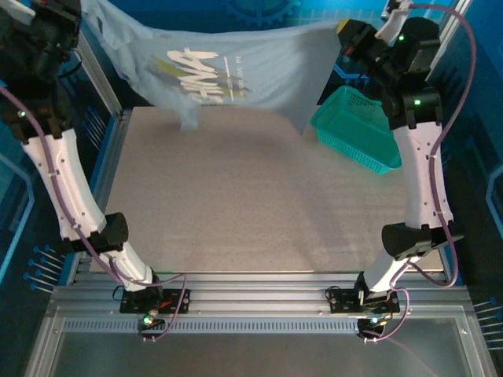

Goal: Fold and stack the t-shirts

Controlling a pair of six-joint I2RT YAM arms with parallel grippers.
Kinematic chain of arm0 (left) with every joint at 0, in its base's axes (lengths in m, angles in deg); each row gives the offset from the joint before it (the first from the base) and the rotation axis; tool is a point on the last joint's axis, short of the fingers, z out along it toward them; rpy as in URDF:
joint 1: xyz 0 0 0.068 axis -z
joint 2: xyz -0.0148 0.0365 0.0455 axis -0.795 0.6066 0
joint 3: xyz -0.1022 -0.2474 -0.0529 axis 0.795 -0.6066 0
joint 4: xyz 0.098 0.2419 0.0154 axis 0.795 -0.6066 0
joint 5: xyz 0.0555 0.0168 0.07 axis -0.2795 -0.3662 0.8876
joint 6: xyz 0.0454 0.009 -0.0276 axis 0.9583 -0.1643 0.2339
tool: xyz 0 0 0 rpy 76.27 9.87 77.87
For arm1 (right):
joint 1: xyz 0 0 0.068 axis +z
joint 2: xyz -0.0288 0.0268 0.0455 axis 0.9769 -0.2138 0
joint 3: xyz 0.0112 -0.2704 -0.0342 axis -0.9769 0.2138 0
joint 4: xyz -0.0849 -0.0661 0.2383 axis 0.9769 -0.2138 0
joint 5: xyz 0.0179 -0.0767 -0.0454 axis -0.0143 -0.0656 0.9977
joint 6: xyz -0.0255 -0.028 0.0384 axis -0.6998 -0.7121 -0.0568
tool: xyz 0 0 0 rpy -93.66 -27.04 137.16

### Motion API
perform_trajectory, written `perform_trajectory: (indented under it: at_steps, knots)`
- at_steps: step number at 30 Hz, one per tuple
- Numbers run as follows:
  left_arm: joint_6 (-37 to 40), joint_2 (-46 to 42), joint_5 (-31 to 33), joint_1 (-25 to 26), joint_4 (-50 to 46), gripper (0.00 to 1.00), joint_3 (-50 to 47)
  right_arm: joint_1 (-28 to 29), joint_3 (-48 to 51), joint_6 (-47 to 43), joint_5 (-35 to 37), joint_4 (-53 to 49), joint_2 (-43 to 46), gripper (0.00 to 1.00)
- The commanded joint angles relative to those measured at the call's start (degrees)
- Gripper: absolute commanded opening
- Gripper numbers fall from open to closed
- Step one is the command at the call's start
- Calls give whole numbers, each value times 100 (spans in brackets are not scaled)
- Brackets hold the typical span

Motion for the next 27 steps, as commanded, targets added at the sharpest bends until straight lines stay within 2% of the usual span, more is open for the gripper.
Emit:
perform_trajectory:
  at_steps: [1,2,4,7,12,15,19,21,27]
  knots:
    - [-188,-674,-236,-37,200,0,-674,-159,-266,166,-217,-41,-166,0]
    - [-142,-1022,-214,0,204,0,-1278,-157,-200,139,-282,-115,-166,0]
    - [-7,-1952,44,137,221,0,-3090,-133,220,127,-415,-306,-130,0]
    - [-60,-3245,234,308,267,0,-5812,-37,1558,75,-411,-480,137,0]
    - [192,-4698,102,604,-410,0,-9155,175,4371,235,-226,-161,563,0]
    - [-26,-5335,192,923,-659,0,-10740,288,5301,229,-93,-160,291,0]
    - [-769,-5758,154,1455,-459,0,-12457,399,5575,-48,127,-476,-479,0]
    - [-1085,-5817,93,1711,-208,0,-12983,439,5669,-185,410,-635,-715,0]
    - [-1368,-5878,297,2239,-561,0,-13090,394,6063,-99,1482,-1450,-494,0]
